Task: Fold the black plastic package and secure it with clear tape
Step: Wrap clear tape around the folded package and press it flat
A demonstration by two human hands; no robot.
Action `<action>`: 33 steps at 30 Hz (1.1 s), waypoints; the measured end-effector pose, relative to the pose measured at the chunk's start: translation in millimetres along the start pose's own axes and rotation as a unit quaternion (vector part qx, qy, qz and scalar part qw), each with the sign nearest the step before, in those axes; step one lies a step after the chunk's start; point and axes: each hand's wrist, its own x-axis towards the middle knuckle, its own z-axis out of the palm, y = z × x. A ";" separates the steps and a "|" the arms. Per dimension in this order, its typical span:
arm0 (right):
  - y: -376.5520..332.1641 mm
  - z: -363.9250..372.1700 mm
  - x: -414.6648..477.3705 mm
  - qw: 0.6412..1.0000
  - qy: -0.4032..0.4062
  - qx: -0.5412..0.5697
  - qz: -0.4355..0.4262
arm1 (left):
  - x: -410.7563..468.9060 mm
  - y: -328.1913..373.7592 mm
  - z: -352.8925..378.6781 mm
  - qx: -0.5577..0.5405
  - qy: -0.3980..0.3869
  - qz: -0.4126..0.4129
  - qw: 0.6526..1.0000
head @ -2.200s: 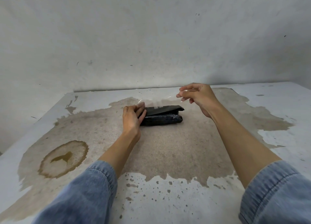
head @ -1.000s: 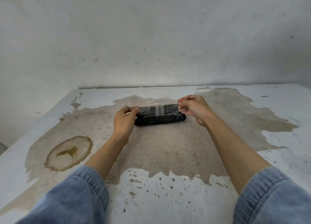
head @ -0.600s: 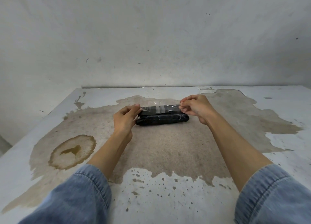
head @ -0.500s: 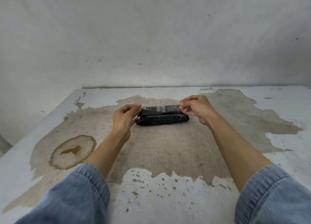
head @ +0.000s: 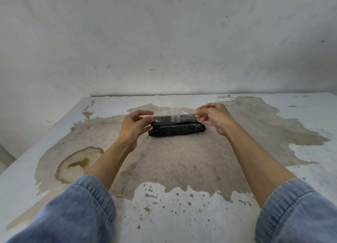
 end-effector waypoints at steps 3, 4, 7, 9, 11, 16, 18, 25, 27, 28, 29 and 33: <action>0.1 -0.1 0.7 1.000 0.002 -0.021 -0.007 | -1.0 -1.7 -0.7 0.025 0.000 0.003 1.000; 0.2 -0.1 0.8 0.999 0.002 -0.034 -0.013 | -1.6 -2.5 -0.2 0.035 0.005 0.003 0.999; -1.2 2.0 1.6 0.997 0.005 -0.070 -0.024 | -2.8 -5.9 2.9 0.044 0.041 0.008 0.998; -2.6 3.9 3.4 0.996 0.012 -0.085 -0.028 | -4.0 -9.1 5.9 0.036 0.071 0.006 0.997; -3.9 5.3 5.1 0.994 0.020 -0.101 -0.029 | -5.0 -12.6 9.3 0.025 0.096 0.002 0.995; -7.3 8.5 9.8 0.985 0.032 -0.164 -0.039 | -9.2 -14.1 18.2 0.046 0.147 0.002 0.988; -9.9 9.2 11.7 0.978 0.027 -0.201 -0.043 | -10.5 -12.2 21.3 0.055 0.160 0.002 0.986; -14.6 6.7 13.9 0.977 -0.007 -0.209 -0.033 | -6.6 -5.9 25.1 0.095 0.178 -0.003 0.979; -15.1 4.8 14.7 0.979 -0.014 -0.200 -0.022 | -6.5 -6.2 25.0 0.102 0.174 -0.002 0.979; -15.5 3.2 14.8 0.981 -0.020 -0.191 -0.014 | -7.1 -6.7 24.8 0.103 0.170 -0.003 0.980; -15.8 1.4 14.3 0.984 -0.028 -0.176 -0.007 | -7.9 -7.3 24.5 0.103 0.167 -0.004 0.981; -15.9 -4.6 11.2 0.992 -0.047 -0.114 0.017 | -10.4 -8.1 24.4 0.094 0.164 -0.010 0.982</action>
